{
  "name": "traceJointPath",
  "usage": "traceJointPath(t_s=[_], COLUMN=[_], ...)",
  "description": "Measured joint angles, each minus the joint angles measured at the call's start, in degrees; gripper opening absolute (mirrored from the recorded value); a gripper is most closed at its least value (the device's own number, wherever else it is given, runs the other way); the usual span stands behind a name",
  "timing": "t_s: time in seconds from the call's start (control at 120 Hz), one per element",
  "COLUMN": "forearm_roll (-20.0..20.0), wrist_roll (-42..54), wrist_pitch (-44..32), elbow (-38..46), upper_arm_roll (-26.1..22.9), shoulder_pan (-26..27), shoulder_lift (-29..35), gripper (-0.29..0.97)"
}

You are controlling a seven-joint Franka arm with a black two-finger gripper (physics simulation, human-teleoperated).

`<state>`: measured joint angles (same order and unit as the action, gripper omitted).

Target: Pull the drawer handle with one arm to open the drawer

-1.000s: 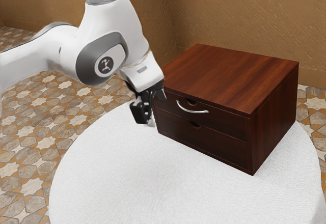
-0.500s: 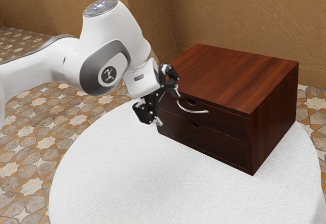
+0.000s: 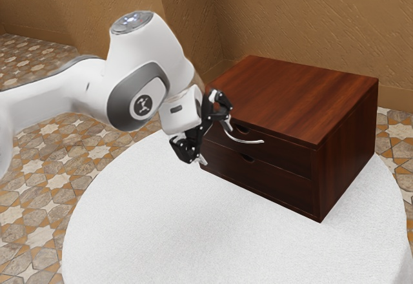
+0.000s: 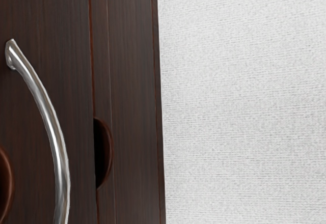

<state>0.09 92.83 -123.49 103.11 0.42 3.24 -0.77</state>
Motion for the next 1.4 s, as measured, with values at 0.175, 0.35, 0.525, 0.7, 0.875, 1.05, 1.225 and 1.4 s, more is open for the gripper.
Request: traceJointPath(t_s=[0.175, 0.35, 0.525, 0.7, 0.875, 1.05, 1.225, 1.4], forearm_roll=[0.0, -0.13, -0.17, -0.18, -0.18, -0.2, -0.18, -0.2], wrist_roll=[1.35, 2.36, 3.11, 3.68, 4.12, 4.46, 4.7, 4.8], wrist_pitch=[-1.95, -3.38, -4.18, -4.74, -5.02, -5.63, -5.87, -5.92], elbow=[1.05, 1.5, 1.78, 2.03, 2.11, 2.75, 2.8, 2.82], upper_arm_roll=[-0.06, -0.07, -0.07, -0.07, -0.07, -0.08, -0.13, -0.02], shoulder_pan=[-0.05, 0.06, 0.31, 0.74, 1.25, 1.15, 0.74, 0.95], shoulder_lift=[0.03, -0.03, -0.05, -0.06, -0.06, -0.07, -0.09, -0.03], gripper=[0.64, 0.62, 0.62, 0.6, 0.51, 0.49, 0.38, 0.26])
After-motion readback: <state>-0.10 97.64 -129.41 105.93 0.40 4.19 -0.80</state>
